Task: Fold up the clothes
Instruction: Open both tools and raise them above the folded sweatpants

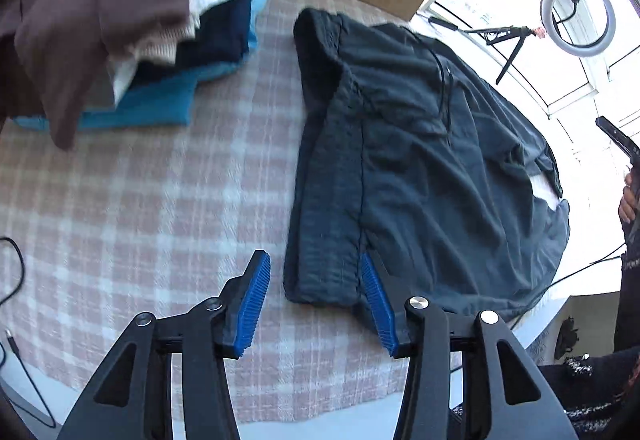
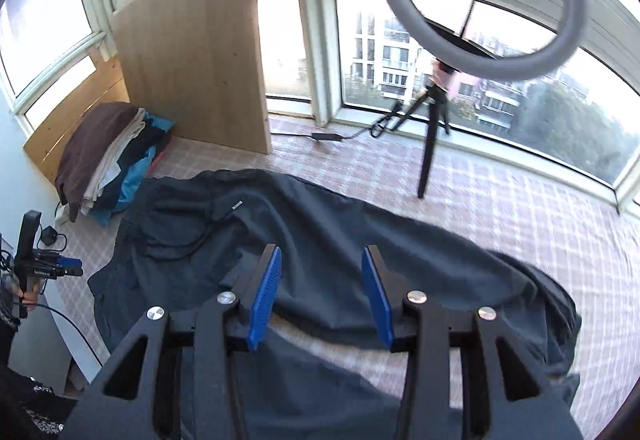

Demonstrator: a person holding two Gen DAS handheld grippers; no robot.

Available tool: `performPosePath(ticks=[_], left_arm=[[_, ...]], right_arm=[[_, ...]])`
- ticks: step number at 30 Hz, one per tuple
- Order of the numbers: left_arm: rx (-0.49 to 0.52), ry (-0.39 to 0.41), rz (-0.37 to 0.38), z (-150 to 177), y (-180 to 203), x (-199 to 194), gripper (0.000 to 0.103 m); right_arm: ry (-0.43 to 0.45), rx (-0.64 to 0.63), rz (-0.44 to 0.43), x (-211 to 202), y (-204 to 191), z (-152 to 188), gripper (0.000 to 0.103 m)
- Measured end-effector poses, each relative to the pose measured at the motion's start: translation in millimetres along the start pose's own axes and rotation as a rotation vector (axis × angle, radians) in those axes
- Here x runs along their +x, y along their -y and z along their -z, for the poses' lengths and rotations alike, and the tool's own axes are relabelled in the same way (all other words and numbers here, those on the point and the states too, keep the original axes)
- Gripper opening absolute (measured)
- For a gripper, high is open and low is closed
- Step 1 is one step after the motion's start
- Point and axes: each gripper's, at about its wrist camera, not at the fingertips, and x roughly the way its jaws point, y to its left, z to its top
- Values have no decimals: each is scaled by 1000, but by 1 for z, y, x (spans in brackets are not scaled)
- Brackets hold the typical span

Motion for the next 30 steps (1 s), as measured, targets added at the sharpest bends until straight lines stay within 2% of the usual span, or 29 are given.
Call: performPosePath(ticks=[3,6,7,8,9,10,11,14,15,17,19,24,25,30], left_arm=[[21,-39,-9,8,4,22,45],[27,-10,33,10,3,27,41],[26,4,48,11,3,28,34],[29,11,63,12,2,28,19],[35,10,77,13,2,27,17],[46,20,84,14,1,22,7],[64,39,85,17,0,15,6],[90,70,-4,24,-11,1,5],[80,65,-41,23,-19,1,0],[48,57,-88,22,-32,0,0],[11,53,-61,21,-35,-3,0],[118,65,-30,30,23,-16,3],[139,68,-23,32,35,-19,8],[246,72,11,41,97,-27,19]], right_arm=[[-23,158,62,-30,21,65,41],[-27,317,111,-52,36,123,41],[-28,366,122,-59,39,141,41],[-31,403,136,-63,41,156,41],[-36,427,154,-68,42,170,41],[-42,438,174,-71,41,181,41],[-48,449,193,-74,39,192,41],[-68,488,234,-82,39,221,41],[-73,495,241,-84,40,229,41],[-88,506,258,-85,43,242,41],[-96,541,271,-87,54,251,41],[-80,644,351,-100,110,264,43],[-76,668,372,-102,126,265,45],[-78,817,452,-98,232,281,47]])
